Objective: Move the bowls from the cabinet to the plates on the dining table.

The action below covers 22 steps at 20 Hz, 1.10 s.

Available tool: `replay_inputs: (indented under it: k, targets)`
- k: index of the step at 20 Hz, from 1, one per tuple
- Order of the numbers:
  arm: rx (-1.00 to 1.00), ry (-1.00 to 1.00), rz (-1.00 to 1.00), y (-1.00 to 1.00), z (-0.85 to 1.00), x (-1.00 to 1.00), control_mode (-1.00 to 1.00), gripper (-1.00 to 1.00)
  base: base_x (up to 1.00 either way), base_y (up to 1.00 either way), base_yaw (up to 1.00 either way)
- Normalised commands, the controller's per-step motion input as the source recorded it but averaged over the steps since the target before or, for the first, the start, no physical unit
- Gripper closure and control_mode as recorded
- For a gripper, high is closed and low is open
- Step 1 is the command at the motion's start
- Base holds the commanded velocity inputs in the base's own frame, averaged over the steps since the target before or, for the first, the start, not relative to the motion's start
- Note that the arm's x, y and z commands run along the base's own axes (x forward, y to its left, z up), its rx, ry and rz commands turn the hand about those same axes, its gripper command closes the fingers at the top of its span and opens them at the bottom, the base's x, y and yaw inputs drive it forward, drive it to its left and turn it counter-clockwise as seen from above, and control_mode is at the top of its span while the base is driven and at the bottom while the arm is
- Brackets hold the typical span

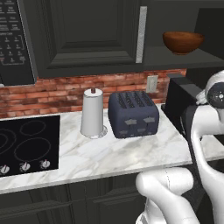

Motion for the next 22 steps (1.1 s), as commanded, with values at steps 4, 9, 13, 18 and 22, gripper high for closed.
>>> replay_inputs:
  k: [4, 9, 13, 18, 22]
  targets:
    - [0.00, -0.04, -0.01, -0.83, 0.04, 0.00, -1.00, -1.00, 0.00, 0.00, 0.00]
    - [0.00, -0.03, -0.02, -0.78, 0.00, 0.00, -1.00, -1.00, 0.00, 0.00, 0.00]
    - [0.00, -0.01, -0.02, -0.70, 0.00, 0.00, -1.00, -1.00, 0.00, 0.00, 0.00]
    - [0.00, 0.00, -0.01, -0.40, 0.00, 0.00, -1.00, -1.00, 0.00, 0.00, 0.00]
    - [0.01, 0.00, 0.00, 0.10, -0.04, 0.00, -1.00, -1.00, 0.00, 0.00, 0.00]
